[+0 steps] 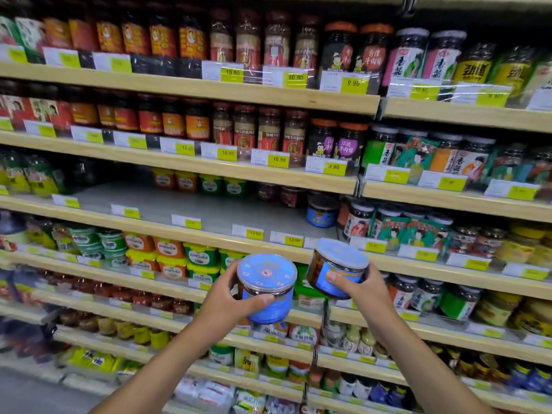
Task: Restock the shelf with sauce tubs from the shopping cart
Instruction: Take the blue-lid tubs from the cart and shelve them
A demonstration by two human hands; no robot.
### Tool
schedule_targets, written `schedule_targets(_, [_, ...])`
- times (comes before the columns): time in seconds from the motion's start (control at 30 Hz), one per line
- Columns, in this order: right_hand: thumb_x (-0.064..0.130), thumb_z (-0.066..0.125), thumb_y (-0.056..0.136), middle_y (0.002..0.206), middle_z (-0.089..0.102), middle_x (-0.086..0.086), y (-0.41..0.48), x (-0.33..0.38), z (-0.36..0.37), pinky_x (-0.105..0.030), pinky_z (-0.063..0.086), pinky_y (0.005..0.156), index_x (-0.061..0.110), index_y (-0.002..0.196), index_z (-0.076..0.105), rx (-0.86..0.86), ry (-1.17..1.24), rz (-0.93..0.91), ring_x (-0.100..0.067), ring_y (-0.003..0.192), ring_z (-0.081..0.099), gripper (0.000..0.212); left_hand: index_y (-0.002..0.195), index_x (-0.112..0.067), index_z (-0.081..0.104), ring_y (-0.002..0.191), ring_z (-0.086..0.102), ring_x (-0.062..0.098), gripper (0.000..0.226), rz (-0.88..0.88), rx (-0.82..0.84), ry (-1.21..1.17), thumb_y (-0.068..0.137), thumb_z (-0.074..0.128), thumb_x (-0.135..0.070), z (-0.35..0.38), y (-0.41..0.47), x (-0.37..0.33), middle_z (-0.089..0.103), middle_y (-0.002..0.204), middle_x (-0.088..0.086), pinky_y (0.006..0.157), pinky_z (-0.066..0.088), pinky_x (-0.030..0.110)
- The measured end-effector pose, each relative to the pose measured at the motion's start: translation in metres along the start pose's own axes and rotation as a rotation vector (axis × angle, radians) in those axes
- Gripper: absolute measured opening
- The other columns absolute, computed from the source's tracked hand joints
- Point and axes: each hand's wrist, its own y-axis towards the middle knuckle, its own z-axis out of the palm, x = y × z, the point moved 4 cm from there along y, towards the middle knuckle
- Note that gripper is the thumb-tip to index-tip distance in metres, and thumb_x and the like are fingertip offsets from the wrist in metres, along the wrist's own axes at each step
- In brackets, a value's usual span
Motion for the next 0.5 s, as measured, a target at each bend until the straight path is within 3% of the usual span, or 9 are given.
schedule_targets(0.17, [0.020, 0.088, 0.074, 0.115, 0.067, 0.013, 0.048, 0.003, 0.009, -0.029, 0.056, 0.080, 0.035, 0.117, 0.058, 0.010, -0.003, -0.030, -0.005, 0.099, 0.067, 0.055, 0.127, -0.032, 0.062, 0.114, 0.066, 0.011, 0.080, -0.005, -0.048, -0.020, 0.055, 0.088, -0.054, -0.007, 0.038, 0.015, 0.071, 0.120, -0.012, 0.094, 0.057, 0.040])
schedule_targets(0.3, [0.022, 0.090, 0.072, 0.114, 0.067, 0.016, 0.073, 0.000, 0.017, -0.024, 0.056, 0.076, 0.036, 0.116, 0.059, -0.059, -0.017, -0.032, -0.004, 0.099, 0.067, 0.056, 0.130, -0.029, 0.062, 0.117, 0.066, 0.015, 0.089, -0.035, -0.019, -0.052, 0.052, 0.094, -0.059, -0.011, 0.064, 0.030, 0.071, 0.124, -0.007, 0.097, 0.056, 0.046])
schedule_targets(0.4, [0.024, 0.090, 0.071, 0.116, 0.069, 0.012, 0.091, 0.001, 0.025, -0.021, 0.055, 0.074, 0.030, 0.122, 0.060, -0.110, -0.021, -0.036, -0.005, 0.100, 0.067, 0.059, 0.127, -0.028, 0.063, 0.114, 0.068, 0.014, 0.084, -0.038, 0.017, -0.055, 0.052, 0.092, -0.052, -0.013, 0.085, 0.036, 0.073, 0.120, -0.008, 0.095, 0.058, 0.040])
schedule_targets(0.5, [0.029, 0.092, 0.070, 0.120, 0.067, 0.009, 0.104, -0.004, 0.034, -0.029, 0.056, 0.085, 0.026, 0.129, 0.058, -0.202, -0.060, -0.036, -0.008, 0.104, 0.066, 0.068, 0.127, -0.028, 0.063, 0.113, 0.068, 0.014, 0.085, -0.013, 0.076, -0.046, 0.051, 0.093, -0.052, -0.016, 0.105, 0.041, 0.073, 0.119, -0.009, 0.093, 0.057, 0.035])
